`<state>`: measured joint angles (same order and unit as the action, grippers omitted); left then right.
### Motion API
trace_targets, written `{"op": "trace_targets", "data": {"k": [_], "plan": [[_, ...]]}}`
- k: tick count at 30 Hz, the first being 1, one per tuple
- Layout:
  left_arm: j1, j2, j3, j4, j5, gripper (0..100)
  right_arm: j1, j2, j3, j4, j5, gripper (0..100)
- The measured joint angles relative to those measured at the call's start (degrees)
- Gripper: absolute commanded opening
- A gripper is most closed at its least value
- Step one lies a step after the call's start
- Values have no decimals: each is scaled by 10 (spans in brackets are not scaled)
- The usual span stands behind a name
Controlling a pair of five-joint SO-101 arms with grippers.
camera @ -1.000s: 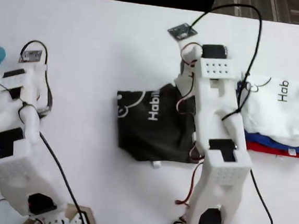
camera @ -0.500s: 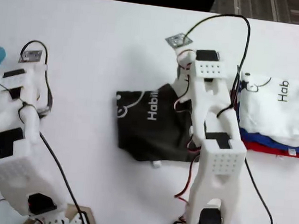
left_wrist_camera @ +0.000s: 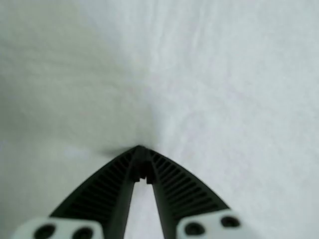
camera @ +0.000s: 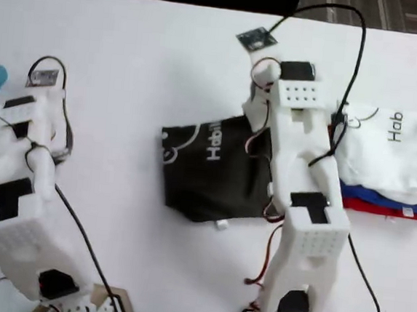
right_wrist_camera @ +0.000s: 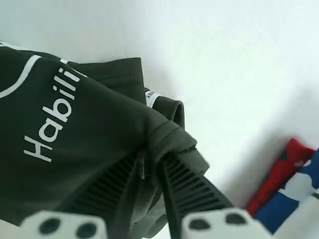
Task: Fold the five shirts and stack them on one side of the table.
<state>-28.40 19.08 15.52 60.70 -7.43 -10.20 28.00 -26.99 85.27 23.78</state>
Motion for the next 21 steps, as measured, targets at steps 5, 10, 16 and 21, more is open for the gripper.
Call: {"op": "trace_targets", "data": {"k": [5,10,16,21], "plan": [[1,0,0,0,0,26,0,1,0,-22,0,23],[1,0,0,0,0,26,0,42,-1,-27,0,71],[1,0,0,0,0,26,4,47,-11,-18,0,289],[1,0,0,0,0,26,5,34,-46,36,-4,290]]}}
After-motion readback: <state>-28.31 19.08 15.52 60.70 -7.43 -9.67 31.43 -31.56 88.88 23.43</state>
